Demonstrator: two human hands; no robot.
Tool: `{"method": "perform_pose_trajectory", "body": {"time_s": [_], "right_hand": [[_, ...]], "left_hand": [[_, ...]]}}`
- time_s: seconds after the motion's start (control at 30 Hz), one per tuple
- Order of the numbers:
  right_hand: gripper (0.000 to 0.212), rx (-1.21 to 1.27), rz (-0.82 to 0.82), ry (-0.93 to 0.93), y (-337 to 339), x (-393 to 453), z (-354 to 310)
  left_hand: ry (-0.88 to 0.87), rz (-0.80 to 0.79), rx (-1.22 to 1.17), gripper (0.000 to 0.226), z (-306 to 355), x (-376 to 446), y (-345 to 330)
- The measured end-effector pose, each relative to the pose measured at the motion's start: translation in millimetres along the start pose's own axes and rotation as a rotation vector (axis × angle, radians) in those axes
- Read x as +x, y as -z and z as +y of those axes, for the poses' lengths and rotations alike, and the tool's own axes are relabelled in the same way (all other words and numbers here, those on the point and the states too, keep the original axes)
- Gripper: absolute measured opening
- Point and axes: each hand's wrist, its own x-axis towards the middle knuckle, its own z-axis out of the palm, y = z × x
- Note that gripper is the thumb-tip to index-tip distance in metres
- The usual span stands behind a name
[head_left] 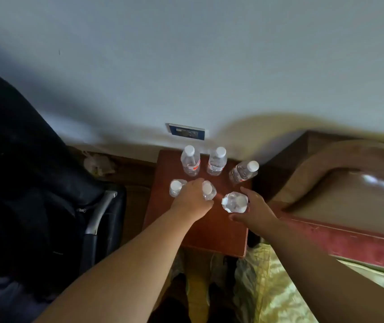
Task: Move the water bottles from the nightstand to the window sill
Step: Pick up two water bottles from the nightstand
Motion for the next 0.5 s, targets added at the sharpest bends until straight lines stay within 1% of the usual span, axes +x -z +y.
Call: {"method": "perform_pose_trajectory", "body": {"time_s": [0.07, 0.1, 0.17, 0.2, 0.3, 0.37, 0.43, 0.5], "right_hand": [[0.095, 0.022, 0.021, -0.007, -2.4, 6.3, 2.0], [0.096, 0.003, 0.029, -0.033, -3.9, 8.9, 4.4], [0.100, -0.037, 0.057, -0.073, -6.6, 16.6, 8.2], [0.099, -0.058, 0.071, -0.080, -8.6, 18.4, 9.4], [0.081, -0.052, 0.093, -0.025, -17.4, 20.8, 19.3], [0.082, -0.023, 0.082, -0.009, -22.4, 22.0, 26.5], [0.083, -0.006, 0.083, -0.004, -26.2, 26.1, 32.5], [0.075, 0.027, 0.084, -0.015, -29.6, 29.1, 34.6]], "left_hand": [[-0.008, 0.007, -0.036, 0.031, -0.3, 6.4, -9.4], [0.001, 0.013, -0.057, 0.032, -1.6, 9.1, -15.9], [0.035, 0.028, -0.135, 0.040, -2.7, 13.6, -26.7], [0.036, 0.031, -0.169, 0.045, -4.0, 15.1, -32.7], [0.037, 0.111, -0.239, 0.061, -10.8, 19.0, -50.4], [0.034, 0.188, -0.279, 0.068, -13.0, 20.5, -57.8], [0.012, 0.238, -0.296, 0.064, -15.5, 24.6, -63.1], [0.004, 0.228, -0.318, 0.056, -17.5, 29.0, -65.7]]}}
